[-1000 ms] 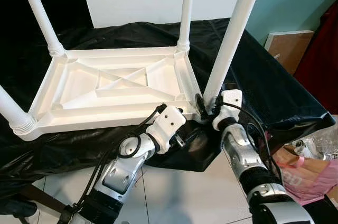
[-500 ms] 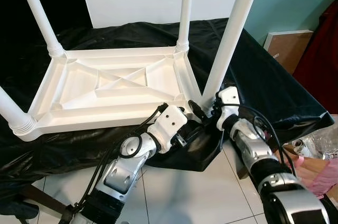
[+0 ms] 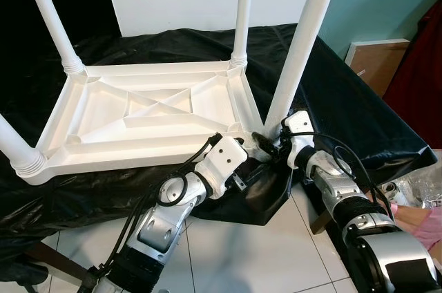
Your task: Building children table
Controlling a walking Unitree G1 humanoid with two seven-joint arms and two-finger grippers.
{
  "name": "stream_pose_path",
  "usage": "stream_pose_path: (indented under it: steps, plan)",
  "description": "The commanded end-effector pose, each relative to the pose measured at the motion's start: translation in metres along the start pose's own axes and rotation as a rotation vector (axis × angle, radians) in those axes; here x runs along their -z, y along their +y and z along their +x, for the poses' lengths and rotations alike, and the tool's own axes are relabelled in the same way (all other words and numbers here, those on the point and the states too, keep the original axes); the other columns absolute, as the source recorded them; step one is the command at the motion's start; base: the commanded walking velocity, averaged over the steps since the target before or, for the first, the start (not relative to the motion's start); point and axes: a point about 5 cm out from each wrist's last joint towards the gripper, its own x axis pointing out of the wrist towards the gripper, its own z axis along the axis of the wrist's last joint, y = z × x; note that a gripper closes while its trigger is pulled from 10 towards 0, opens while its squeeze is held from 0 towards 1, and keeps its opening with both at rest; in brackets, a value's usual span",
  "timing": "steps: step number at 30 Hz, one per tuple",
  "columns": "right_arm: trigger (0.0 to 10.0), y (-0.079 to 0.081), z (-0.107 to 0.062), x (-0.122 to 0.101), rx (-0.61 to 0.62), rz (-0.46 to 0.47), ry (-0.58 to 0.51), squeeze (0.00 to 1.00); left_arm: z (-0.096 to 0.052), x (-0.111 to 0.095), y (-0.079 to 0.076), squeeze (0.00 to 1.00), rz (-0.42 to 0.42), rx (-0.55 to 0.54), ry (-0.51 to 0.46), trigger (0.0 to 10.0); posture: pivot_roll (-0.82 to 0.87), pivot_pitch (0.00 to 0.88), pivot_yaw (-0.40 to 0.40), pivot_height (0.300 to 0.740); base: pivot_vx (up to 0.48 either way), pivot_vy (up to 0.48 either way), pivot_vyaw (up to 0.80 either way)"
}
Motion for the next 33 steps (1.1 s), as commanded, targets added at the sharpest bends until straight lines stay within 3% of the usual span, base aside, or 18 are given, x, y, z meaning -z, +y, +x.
stream_pose_path:
  steps: [1,4,5,6,14,26,33]
  plan:
    - [0.0,0.005,0.001,0.005,-0.037,-0.03,0.036,0.0,0.0,0.003,-0.001,0.0,-0.002,-0.009,0.01,10.0,0.03,0.033,-0.047,0.74,0.0,0.0,0.0]
    - [0.0,0.006,0.0,0.007,-0.034,-0.025,0.043,0.0,0.0,0.004,-0.001,0.0,-0.009,-0.008,0.014,10.0,0.04,0.037,-0.046,0.74,0.0,0.0,0.0]
    - [4.6,0.005,-0.001,0.01,-0.02,-0.012,0.052,0.0,-0.001,0.006,-0.002,0.0,-0.026,-0.003,0.022,10.0,0.04,0.041,-0.046,0.74,0.0,0.0,0.0]
    - [10.0,0.005,-0.002,0.011,-0.005,0.008,0.052,0.0,-0.002,0.007,-0.003,0.0,-0.029,-0.003,0.027,10.0,0.04,0.042,-0.046,0.74,0.0,0.0,0.0]
    - [10.0,0.009,-0.002,0.017,0.076,0.076,0.043,0.0,-0.002,0.01,-0.003,0.0,-0.027,-0.022,0.044,10.0,0.03,0.045,-0.046,0.74,0.0,0.0,0.0]
    - [10.0,0.017,0.0,0.022,0.193,0.102,0.043,0.0,0.0,0.011,0.003,0.0,-0.04,-0.067,0.042,10.0,0.02,0.038,-0.04,0.74,0.0,0.0,0.0]
    - [10.0,0.019,0.001,0.022,0.316,0.146,0.023,0.0,0.002,0.011,0.006,0.0,-0.04,-0.085,0.041,10.0,0.01,0.03,-0.03,0.74,0.0,0.0,0.0]
